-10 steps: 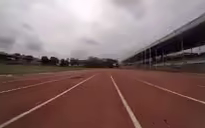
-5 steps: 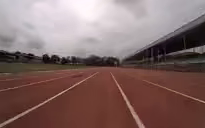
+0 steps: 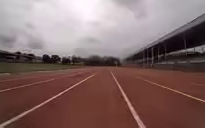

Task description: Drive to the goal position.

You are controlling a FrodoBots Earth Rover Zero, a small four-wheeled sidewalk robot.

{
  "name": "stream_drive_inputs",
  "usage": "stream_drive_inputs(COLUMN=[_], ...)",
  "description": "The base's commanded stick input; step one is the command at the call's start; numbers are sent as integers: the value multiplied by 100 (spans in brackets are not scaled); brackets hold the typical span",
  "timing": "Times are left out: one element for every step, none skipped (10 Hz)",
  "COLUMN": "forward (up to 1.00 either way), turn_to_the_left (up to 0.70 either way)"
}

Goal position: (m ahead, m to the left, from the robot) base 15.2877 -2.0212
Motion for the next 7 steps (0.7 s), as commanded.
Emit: stream_drive_inputs(forward=[70,70,70,70,70,70,70], turn_to_the_left=[-11,-35,-35,-35,-35,-35,-35])
